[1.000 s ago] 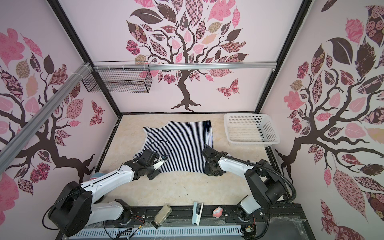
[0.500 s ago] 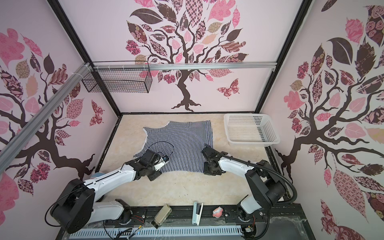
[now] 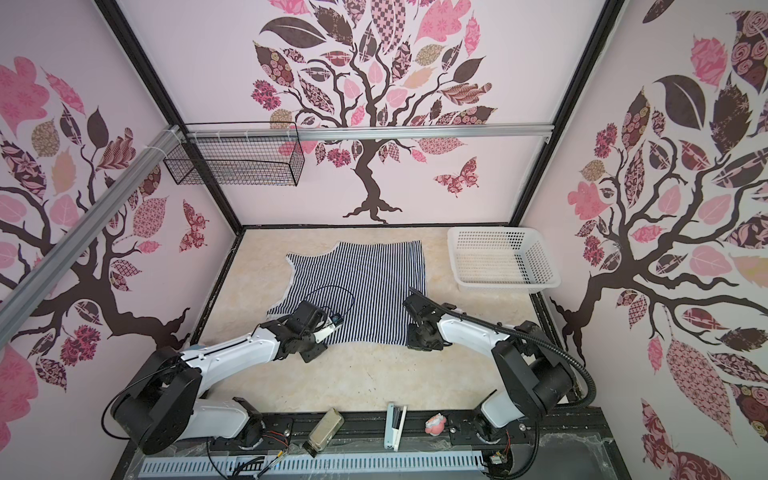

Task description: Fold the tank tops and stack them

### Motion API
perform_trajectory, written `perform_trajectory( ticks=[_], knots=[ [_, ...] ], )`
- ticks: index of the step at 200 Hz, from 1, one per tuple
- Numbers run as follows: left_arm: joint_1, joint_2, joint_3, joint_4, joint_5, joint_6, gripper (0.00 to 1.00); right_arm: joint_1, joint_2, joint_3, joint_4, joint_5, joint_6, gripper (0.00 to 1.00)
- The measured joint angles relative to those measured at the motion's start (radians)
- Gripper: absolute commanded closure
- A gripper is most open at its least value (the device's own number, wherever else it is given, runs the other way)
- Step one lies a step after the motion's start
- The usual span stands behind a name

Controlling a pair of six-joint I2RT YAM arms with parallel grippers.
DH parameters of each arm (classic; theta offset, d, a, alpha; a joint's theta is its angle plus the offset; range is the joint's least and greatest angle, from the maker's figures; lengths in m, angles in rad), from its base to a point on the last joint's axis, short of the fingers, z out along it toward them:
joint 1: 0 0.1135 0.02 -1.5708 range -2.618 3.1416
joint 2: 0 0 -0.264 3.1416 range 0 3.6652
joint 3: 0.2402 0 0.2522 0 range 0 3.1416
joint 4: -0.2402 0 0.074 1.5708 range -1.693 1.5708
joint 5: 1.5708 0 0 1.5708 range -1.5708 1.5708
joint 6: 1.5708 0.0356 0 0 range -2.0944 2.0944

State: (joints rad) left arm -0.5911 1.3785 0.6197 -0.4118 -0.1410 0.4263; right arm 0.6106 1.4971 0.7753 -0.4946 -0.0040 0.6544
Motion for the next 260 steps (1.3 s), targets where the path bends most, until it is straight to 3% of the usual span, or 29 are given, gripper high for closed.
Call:
perform_trajectory(
  ticks=[39, 133, 260],
  knots=[
    [0.000, 0.011, 0.001, 0.025, -0.023, -0.006, 0.56, 0.000, -0.005, 0.000, -0.003, 0.000, 0.000, 1.00],
    [0.000, -0.020, 0.001, -0.030, 0.013, -0.002, 0.87, 0.000, -0.052, 0.003, -0.023, -0.003, 0.000, 1.00],
    [0.000, -0.198, 0.001, -0.212, 0.125, 0.003, 0.88, 0.000, -0.330, -0.043, -0.094, -0.098, 0.010, 1.00]
  ],
)
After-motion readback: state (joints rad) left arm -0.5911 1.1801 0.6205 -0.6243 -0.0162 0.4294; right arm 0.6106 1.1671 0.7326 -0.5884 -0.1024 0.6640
